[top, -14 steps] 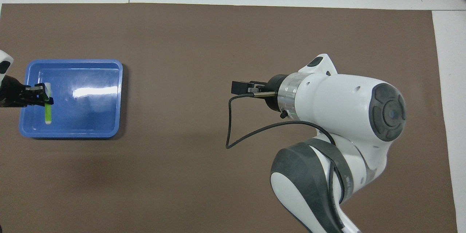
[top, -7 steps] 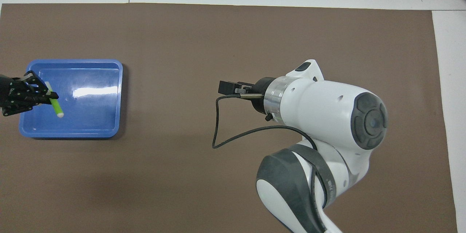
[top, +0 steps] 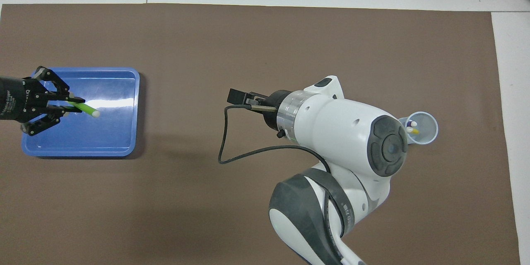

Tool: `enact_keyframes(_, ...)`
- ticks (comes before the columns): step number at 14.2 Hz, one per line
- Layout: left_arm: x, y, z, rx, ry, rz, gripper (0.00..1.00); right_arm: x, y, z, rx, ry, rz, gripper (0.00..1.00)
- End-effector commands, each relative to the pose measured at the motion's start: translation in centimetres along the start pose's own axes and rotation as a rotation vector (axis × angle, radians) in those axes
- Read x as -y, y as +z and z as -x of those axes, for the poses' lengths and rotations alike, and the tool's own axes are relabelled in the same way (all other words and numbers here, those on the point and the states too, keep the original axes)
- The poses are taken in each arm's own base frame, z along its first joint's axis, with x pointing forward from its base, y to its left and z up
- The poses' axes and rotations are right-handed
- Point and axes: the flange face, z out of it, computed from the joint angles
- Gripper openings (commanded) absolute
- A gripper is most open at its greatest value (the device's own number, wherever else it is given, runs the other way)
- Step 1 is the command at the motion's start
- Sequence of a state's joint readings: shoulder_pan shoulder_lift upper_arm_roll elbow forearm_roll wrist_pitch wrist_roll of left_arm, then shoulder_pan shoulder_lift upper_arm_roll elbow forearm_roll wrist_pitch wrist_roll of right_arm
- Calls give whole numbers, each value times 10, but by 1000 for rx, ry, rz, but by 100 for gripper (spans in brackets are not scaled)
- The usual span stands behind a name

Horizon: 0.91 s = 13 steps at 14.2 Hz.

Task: Transfer and insert pens with both arms
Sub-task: 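Grasp the green pen with the left gripper while the right gripper returns, then carry the green pen toward the right gripper while the right gripper approaches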

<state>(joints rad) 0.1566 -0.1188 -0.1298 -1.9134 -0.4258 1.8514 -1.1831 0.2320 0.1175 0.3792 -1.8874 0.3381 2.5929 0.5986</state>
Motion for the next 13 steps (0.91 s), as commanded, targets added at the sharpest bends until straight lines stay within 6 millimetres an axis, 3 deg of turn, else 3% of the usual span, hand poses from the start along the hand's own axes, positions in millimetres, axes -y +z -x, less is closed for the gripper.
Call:
enact_keyframes(1, 11, 7, 31, 31, -140, -9, 0, 12, 3, -1, 12, 49, -33, 100)
enact_keyframes(4, 17, 13, 65, 69, -232, -18, 0, 21, 0, -8, 6, 111, -53, 100)
enact_keyframes(10, 36, 18, 124, 71, -315, -49, 0, 45, 9, 25, 47, 139, -64, 100)
enact_keyframes(13, 45, 27, 133, 68, -361, -55, 0, 58, 3, 29, 67, 206, -111, 100)
